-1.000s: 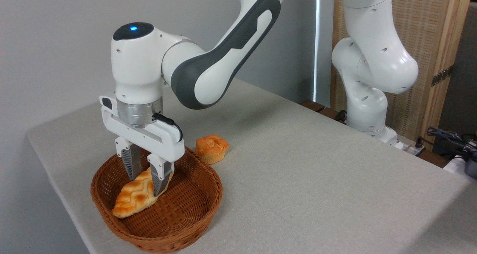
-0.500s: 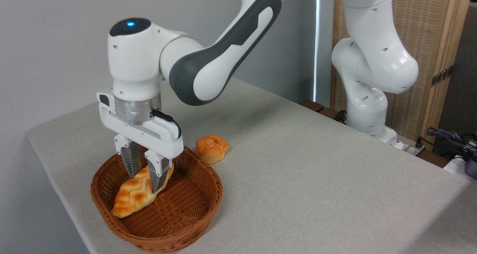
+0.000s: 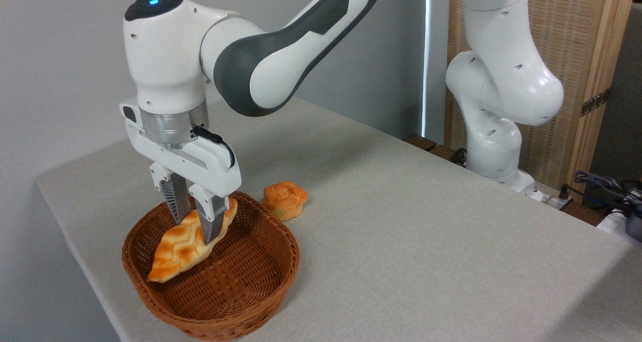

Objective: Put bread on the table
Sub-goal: 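Lift the braided loaf out of the basket and carry it beside the bun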

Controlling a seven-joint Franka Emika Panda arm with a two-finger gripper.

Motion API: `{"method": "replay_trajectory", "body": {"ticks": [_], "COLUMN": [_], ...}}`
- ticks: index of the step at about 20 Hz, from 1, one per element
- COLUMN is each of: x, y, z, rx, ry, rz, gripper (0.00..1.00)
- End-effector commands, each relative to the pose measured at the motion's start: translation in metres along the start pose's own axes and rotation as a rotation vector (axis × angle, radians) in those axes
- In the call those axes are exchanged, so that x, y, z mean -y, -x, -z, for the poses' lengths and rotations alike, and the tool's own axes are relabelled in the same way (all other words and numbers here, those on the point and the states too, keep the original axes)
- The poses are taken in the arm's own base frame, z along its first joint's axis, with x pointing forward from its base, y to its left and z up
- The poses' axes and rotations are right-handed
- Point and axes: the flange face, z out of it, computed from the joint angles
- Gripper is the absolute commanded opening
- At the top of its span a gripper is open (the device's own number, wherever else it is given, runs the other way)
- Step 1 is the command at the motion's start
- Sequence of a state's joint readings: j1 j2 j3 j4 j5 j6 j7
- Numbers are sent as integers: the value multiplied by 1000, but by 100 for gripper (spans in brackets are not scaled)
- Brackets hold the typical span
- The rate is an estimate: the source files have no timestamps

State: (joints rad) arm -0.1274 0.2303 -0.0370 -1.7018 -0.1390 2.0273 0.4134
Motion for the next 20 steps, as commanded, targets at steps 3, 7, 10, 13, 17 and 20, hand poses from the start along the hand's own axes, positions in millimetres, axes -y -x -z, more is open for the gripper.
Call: {"method": "replay_trajectory", "body": {"ticks": [3, 7, 10, 13, 17, 20], "x": [2, 15, 40, 39, 23, 18], "y": [4, 23, 50, 71, 108, 140], "z": [26, 53, 76, 82, 82, 85], "rx": [43, 53, 39, 48, 65, 66], "ry": [44, 49, 48, 55, 68, 71], "rz": [-83, -163, -201, -254, -332, -364], "gripper": [60, 60, 60, 61, 61, 62]}}
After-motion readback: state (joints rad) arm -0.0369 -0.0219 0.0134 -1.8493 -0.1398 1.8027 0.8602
